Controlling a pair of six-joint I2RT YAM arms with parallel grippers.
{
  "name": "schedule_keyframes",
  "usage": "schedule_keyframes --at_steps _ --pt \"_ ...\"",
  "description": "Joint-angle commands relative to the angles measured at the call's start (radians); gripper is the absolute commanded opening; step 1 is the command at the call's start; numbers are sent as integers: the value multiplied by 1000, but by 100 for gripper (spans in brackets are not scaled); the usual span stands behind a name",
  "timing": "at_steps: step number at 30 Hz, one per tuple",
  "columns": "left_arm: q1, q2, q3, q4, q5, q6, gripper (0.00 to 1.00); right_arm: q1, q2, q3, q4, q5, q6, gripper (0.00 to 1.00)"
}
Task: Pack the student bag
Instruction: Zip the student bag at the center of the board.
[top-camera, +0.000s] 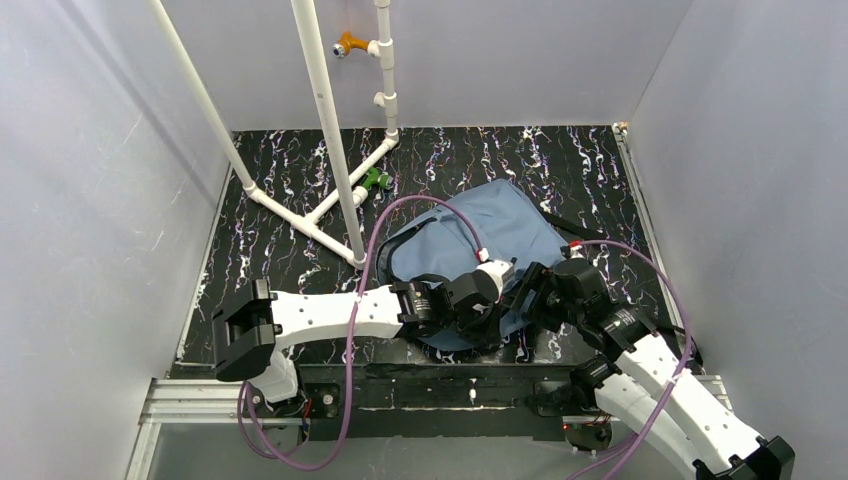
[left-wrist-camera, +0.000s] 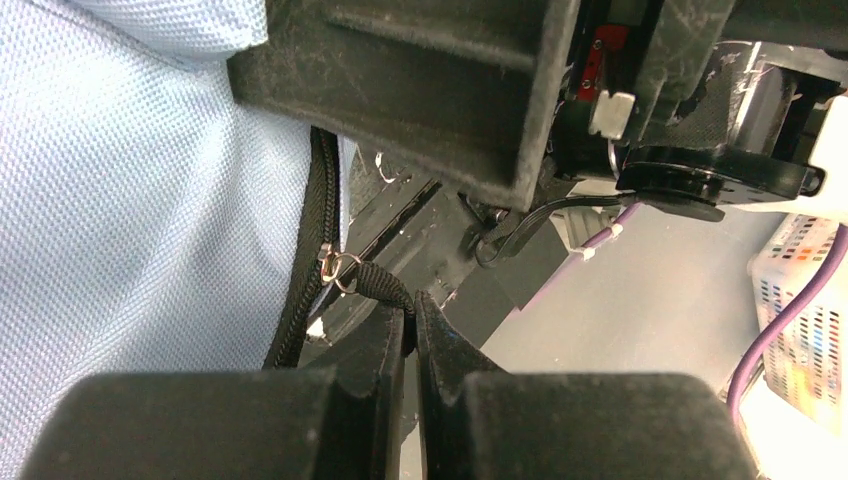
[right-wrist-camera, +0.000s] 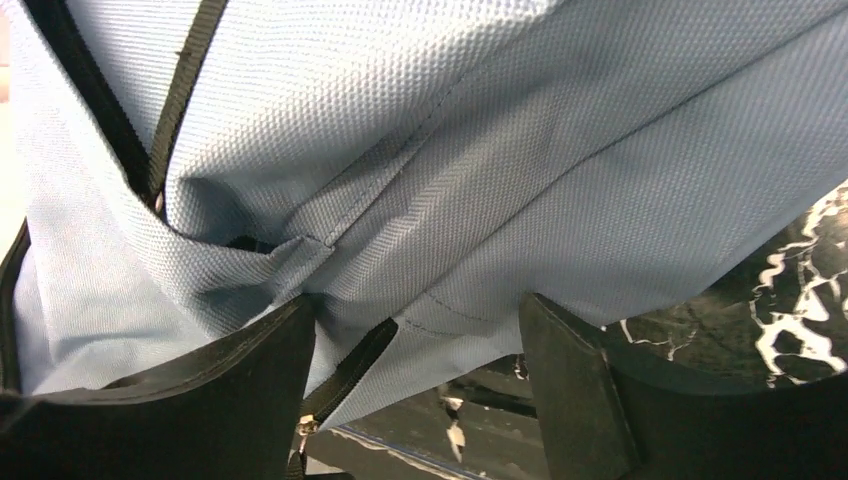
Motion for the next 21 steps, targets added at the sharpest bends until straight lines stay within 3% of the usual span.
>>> schedule_keyframes --at_steps 1,3,5,9,15,18,21 --pt "-1 -78 -9 5 52 -6 0 -3 -7 -44 113 46 107 74" --pt "-1 -94 -32 2 35 -17 0 -3 -17 -68 142 126 131 60" --pt "-1 -112 -51 -21 13 -22 0 -3 -17 -94 210 187 135 39" --pt "-1 -179 -71 -194 -190 -63 0 -4 25 -102 191 325 136 1" --pt "27 -351 -151 -477 -478 -151 0 -22 -18 -53 79 543 63 1" --pt "51 -460 -240 -403 -424 -117 0 -30 15 4 67 610 -44 1" --pt "54 -471 -285 -234 -242 -42 0 -31 91 77 79 527 -196 1"
